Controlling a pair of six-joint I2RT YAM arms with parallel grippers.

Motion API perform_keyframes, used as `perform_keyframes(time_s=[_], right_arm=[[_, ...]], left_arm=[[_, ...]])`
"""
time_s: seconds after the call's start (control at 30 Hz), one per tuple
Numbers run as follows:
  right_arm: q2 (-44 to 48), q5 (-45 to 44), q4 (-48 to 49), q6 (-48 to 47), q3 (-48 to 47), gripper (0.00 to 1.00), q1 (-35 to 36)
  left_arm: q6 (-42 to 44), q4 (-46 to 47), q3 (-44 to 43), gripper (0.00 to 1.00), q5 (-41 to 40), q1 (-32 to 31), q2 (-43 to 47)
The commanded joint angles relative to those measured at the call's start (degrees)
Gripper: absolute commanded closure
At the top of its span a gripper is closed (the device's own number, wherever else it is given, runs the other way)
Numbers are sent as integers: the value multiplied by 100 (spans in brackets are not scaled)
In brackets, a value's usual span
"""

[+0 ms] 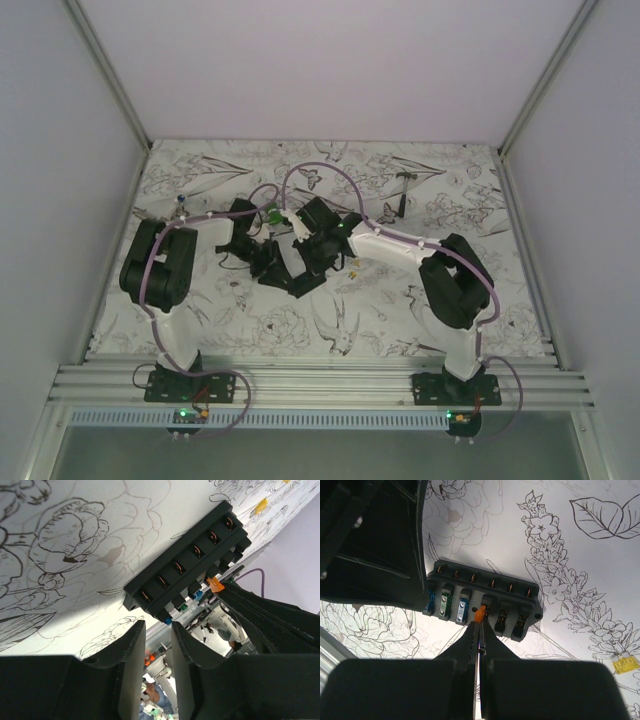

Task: Snap on the fuse box
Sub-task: Install the fuse at the fuse box base.

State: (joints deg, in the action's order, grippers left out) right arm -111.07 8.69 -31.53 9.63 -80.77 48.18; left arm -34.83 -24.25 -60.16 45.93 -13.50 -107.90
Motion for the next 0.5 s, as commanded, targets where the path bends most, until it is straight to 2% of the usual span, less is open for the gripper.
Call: perform_keyframes(time_s=[0.0, 0.47], right_arm=[[-450, -242, -346, -88, 22, 98, 10], [-918, -318, -794, 224, -97, 100, -131]], left_arm=[[119, -286, -92, 71, -38, 4, -137], [157, -330, -77, 73, -155, -4, -156]])
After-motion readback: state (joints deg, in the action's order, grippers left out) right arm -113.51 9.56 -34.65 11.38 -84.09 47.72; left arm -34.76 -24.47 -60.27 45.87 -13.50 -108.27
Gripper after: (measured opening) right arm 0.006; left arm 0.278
